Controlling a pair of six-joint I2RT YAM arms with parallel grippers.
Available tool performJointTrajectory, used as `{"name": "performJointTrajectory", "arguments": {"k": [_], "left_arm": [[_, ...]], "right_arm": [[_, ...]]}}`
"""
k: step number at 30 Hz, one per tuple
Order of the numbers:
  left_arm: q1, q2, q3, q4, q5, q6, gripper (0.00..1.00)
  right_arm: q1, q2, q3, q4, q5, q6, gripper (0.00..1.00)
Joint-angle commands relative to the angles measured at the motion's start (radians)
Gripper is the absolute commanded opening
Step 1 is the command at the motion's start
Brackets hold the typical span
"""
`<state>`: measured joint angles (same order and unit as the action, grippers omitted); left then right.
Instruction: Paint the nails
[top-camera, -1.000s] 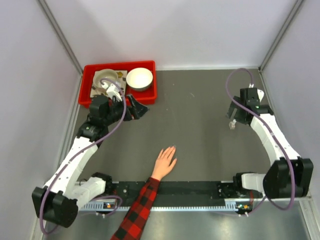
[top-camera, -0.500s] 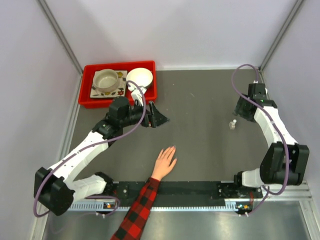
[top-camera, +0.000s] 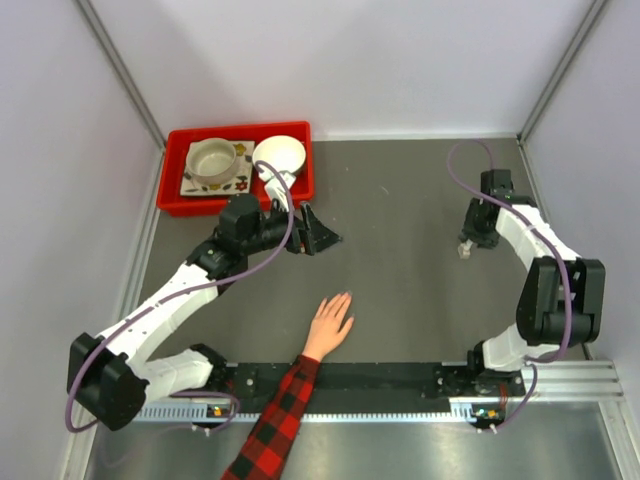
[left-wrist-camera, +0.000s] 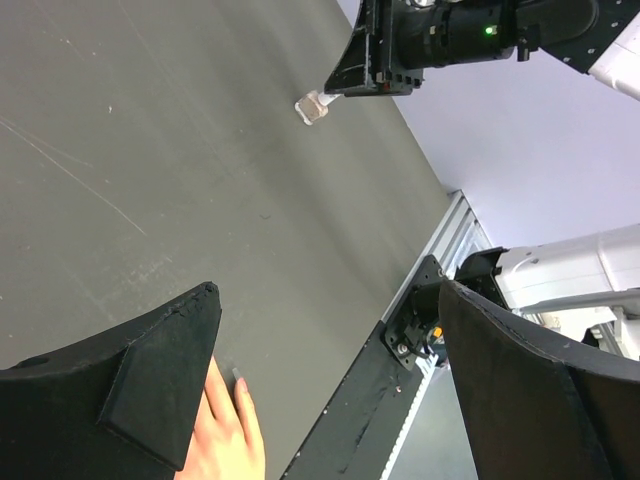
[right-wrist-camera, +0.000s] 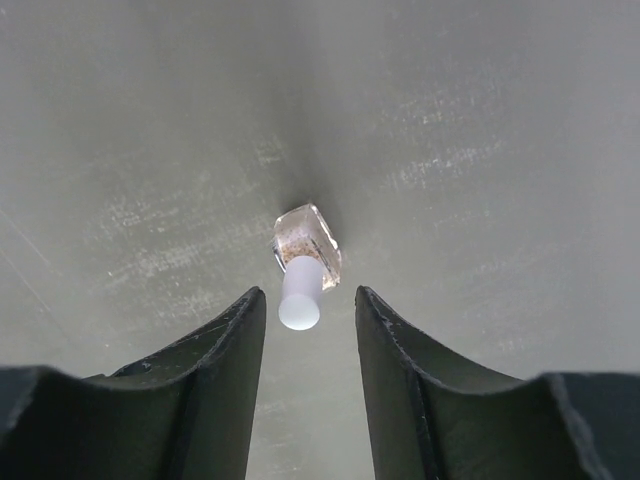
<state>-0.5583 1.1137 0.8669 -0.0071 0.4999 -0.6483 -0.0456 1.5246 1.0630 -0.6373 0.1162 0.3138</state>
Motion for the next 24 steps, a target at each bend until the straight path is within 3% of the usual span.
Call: {"name": "performJointTrajectory", "arguments": {"k": [1,16,24], "left_arm": [[-0.006,-0.015,-0.011,0.058,-0.008,-0.002,0.94],[-0.017,-0.005,-0.014,0.059,-0.011,-0.002,0.94],[-0.017,0.001,-0.019,0.053,-0.018,0.007,0.94]], "right_arm": [[0.023,0.011,0.054,0.001,0.039,-0.008,0.42],[0.041,0.054,0.080,-0.007,0.065,-0.019,0.29],[0.070,0.054,0.078,-0.018,0.096,-0.019,0.28]]}}
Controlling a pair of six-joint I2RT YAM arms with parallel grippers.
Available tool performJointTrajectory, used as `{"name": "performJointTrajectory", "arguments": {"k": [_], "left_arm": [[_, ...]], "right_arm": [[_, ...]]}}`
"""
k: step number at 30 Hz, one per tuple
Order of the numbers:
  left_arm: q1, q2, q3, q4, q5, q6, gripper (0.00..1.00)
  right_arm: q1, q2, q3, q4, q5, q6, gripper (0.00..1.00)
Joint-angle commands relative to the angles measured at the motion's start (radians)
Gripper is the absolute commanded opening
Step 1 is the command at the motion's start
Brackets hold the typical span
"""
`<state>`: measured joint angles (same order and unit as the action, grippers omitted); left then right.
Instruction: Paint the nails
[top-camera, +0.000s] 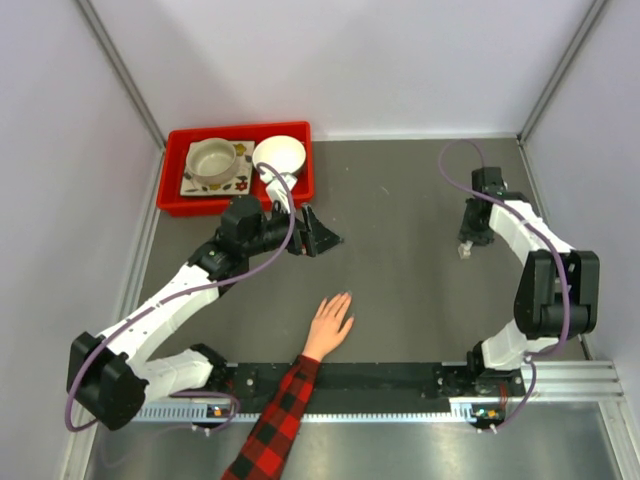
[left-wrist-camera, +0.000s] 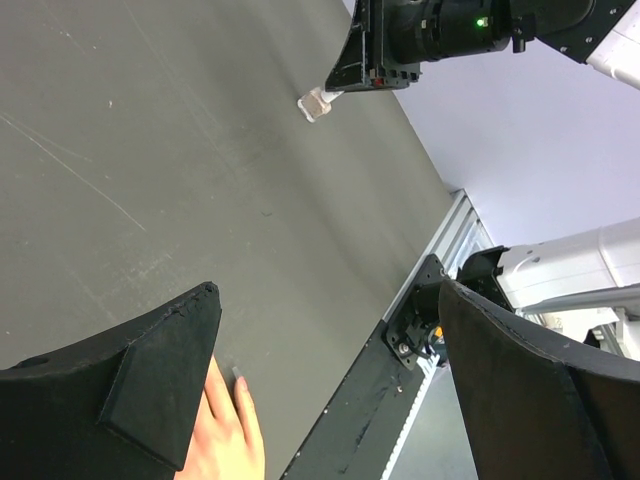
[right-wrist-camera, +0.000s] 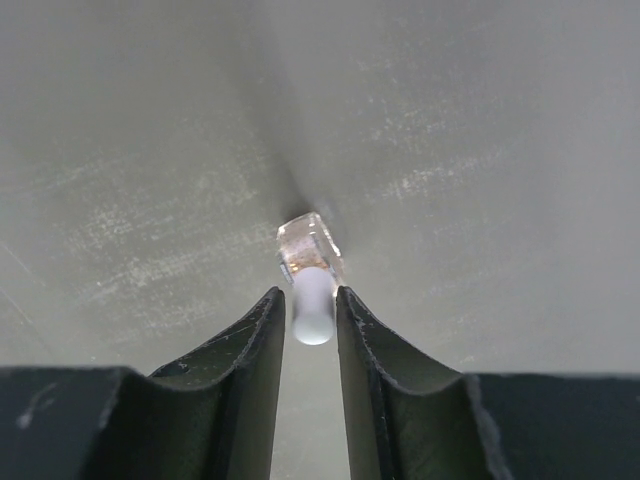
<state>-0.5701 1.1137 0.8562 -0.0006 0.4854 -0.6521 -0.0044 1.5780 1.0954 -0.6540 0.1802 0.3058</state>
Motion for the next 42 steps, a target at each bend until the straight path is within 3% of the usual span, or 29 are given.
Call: {"name": "performJointTrajectory", "arguments": {"k": [1,7,12,16,18,22,26,30,32,35,36,39,42], "left_arm": [[-0.007,0.003,-0.008,0.047,-0.002,0.011,0.94],[-0.007,0.011,-0.013,0.048,-0.005,0.014,0.94],[-0.014,0.026,-0.013,0.044,-0.030,0.041,0.94],[-0.065,0.052,-0.003,0.065,-0.109,0.092,0.84],[-0.111,0.063,-0.020,0.108,-0.184,0.165,0.85],[-0.295,0.069,-0.133,0.365,-0.514,0.351,0.91],[-0.355,0.176,-0.255,0.855,-0.613,0.524,0.86],[-0.401,0.362,-0.201,1.034,-0.674,0.753,0.84],[-0.402,0.460,-0.183,1.145,-0.682,0.755,0.83],[-0.334,0.433,-0.106,0.945,-0.485,0.602,0.82],[-0.280,0.425,-0.042,0.833,-0.294,0.453,0.84],[-0.219,0.422,-0.037,0.884,0.009,0.268,0.85],[-0.165,0.439,-0.023,0.907,0.158,0.131,0.84]], "right_arm": [[0.032,0.000,0.047,-0.002,0.031,-0.011,0.27],[0.038,0.005,0.044,-0.001,0.039,-0.013,0.24],[0.040,0.013,0.057,-0.009,0.042,-0.013,0.00],[0.081,-0.019,0.081,-0.057,0.051,-0.014,0.00],[0.124,-0.045,0.125,-0.093,0.033,-0.007,0.00],[0.202,-0.104,0.227,-0.189,-0.080,0.030,0.00],[0.257,-0.141,0.325,-0.268,-0.143,0.104,0.00],[0.296,-0.211,0.353,-0.256,-0.247,0.219,0.00],[0.313,-0.223,0.368,-0.242,-0.362,0.230,0.00],[0.317,-0.237,0.403,-0.260,-0.435,0.167,0.00],[0.317,-0.242,0.409,-0.269,-0.438,0.144,0.00],[0.317,-0.272,0.394,-0.263,-0.516,0.056,0.00],[0.317,-0.309,0.364,-0.242,-0.605,-0.005,0.00]]}}
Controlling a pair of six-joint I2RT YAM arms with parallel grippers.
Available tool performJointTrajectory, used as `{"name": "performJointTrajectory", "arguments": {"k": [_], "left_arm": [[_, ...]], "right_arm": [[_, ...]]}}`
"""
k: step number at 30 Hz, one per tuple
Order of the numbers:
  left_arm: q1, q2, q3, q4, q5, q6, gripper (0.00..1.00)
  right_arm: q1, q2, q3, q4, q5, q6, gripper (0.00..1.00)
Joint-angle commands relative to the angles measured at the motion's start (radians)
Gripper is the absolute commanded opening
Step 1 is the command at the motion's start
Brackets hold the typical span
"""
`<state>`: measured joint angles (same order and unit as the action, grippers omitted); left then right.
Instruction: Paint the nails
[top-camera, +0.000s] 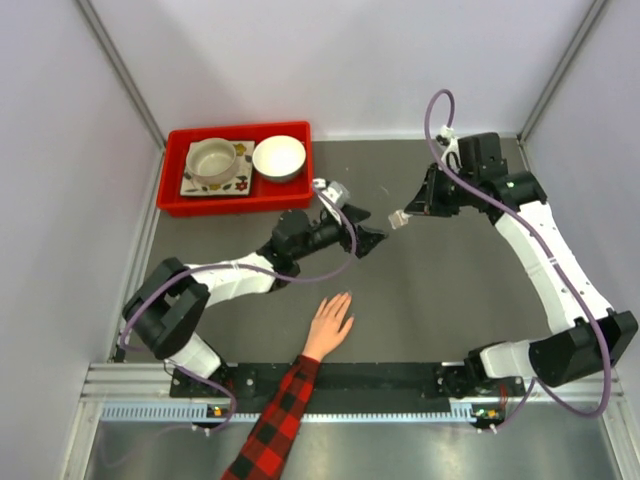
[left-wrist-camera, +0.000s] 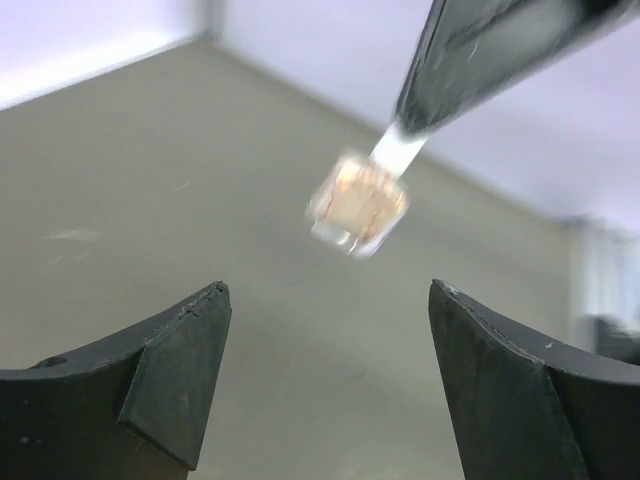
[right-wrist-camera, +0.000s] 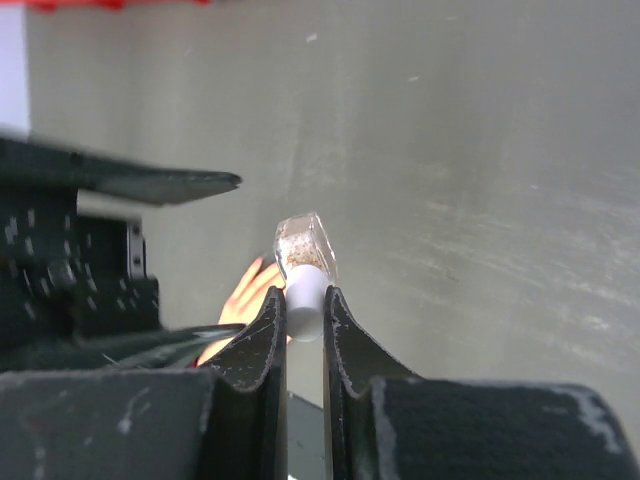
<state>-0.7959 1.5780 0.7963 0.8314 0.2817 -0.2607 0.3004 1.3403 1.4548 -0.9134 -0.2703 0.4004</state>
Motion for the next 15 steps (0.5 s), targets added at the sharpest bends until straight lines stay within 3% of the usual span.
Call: {"name": "performJointTrajectory", "arguments": {"k": [1,6,8,11,15], "left_arm": [[0.075,-0.006,0.044,0.121,0.476,-0.299,0.83],[0.129,0.082,0.070,0.360,0.732,-0.615,0.82],[0.129,0.131,0.080,0.539,0.786,-0.772,0.74],[0.135,0.203,0.103,0.728,0.804,-0.998,0.69],[0.149,0.247,0.110,0.864,0.786,-1.097,0.64]], "right_arm": [[0.013,-0.082,-0.004,0.024,-0.203,-0.130,0.00],[0.013,-0.145,-0.027,0.030,-0.270,-0.187,0.00],[0.013,-0.153,-0.030,0.027,-0.312,-0.189,0.00],[0.013,-0.155,-0.037,0.011,-0.357,-0.189,0.00],[0.013,-0.174,-0.059,0.011,-0.380,-0.163,0.00]]}}
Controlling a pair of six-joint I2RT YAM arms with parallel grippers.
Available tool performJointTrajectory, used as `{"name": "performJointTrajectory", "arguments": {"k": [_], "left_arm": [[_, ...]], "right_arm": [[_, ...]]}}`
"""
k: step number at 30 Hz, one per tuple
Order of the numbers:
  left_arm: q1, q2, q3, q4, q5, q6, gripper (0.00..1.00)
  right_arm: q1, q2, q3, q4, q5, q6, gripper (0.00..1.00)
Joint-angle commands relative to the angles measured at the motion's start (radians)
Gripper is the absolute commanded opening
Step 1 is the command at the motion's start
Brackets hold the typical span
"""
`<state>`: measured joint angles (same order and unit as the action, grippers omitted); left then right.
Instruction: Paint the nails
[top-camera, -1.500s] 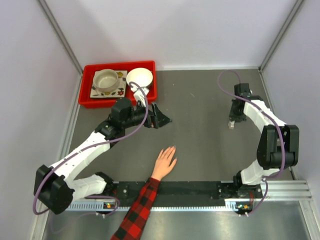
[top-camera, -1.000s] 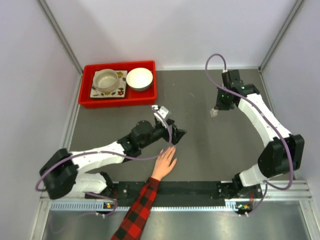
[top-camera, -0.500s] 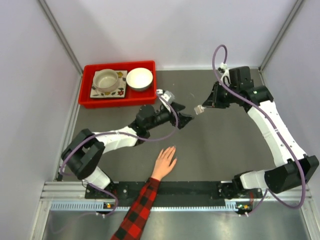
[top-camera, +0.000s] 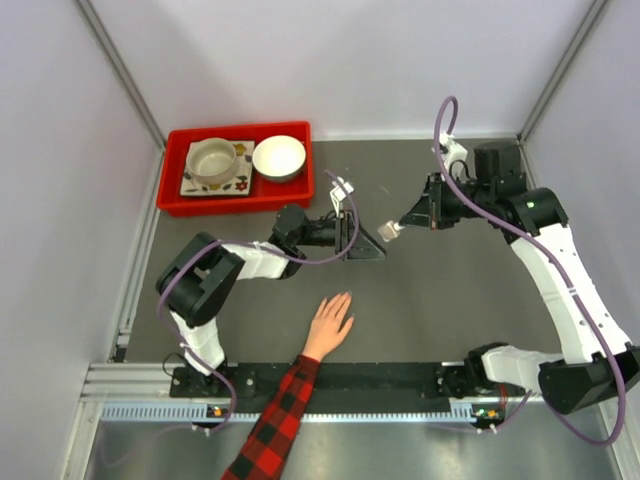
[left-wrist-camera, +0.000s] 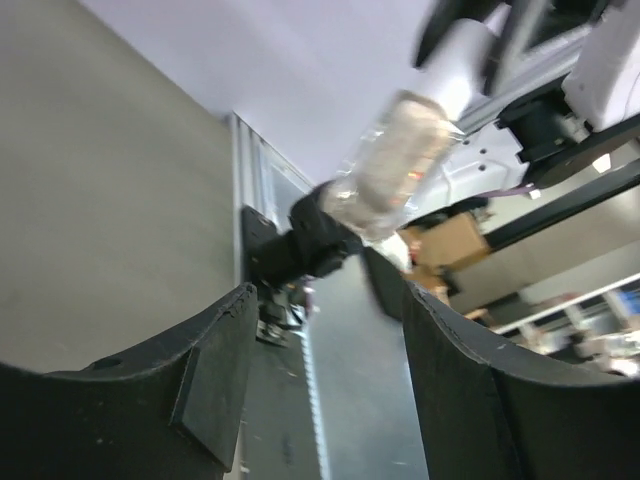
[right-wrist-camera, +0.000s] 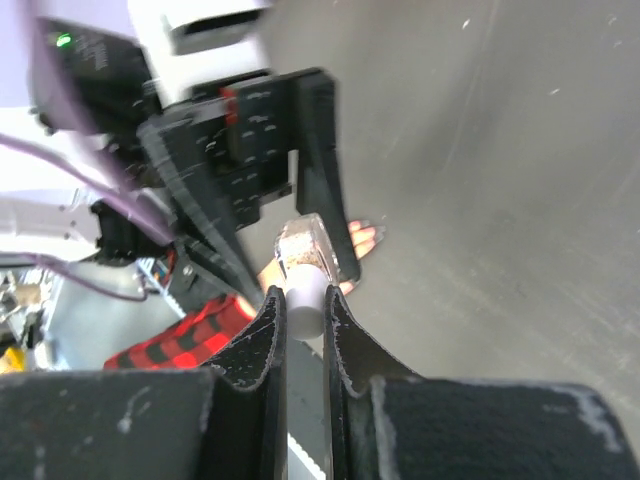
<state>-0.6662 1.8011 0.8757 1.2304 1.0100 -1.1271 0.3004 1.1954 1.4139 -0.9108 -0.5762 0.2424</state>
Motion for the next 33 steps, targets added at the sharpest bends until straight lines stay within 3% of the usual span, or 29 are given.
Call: {"name": "performJointTrajectory", "arguments": {"k": [1,6,11,25,29,32,33], "left_arm": [[0.019,0.011,0.020,0.452,0.050,-0.218,0.62],[0.017,-0.074,-0.017,0.267,-0.005,0.002,0.62],[-0.016,-0.206,-0.015,-0.162,-0.086,0.352,0.63],[-0.023,-0.201,-0.015,-0.037,-0.117,0.293,0.45],[-0.023,-0.200,-0.014,-0.012,-0.110,0.263,0.32],[-0.023,-0.201,-0.003,-0.031,-0.096,0.244,0.15],[-0.023,-0.204,0.005,-0.046,-0.097,0.242,0.03]], "right_arm": [[0.013,-0.034,-0.021,0.015,-0.095,0.001,0.00],[0.013,-0.042,-0.035,0.003,-0.099,0.037,0.00],[0.013,-0.049,-0.067,0.033,-0.131,0.058,0.00],[0.013,-0.066,-0.087,0.087,-0.169,0.090,0.00],[0.013,-0.063,-0.079,0.075,-0.174,0.075,0.00],[0.013,-0.057,-0.072,0.067,-0.180,0.054,0.00],[0.013,-0.056,-0.070,0.064,-0.186,0.041,0.00]]}}
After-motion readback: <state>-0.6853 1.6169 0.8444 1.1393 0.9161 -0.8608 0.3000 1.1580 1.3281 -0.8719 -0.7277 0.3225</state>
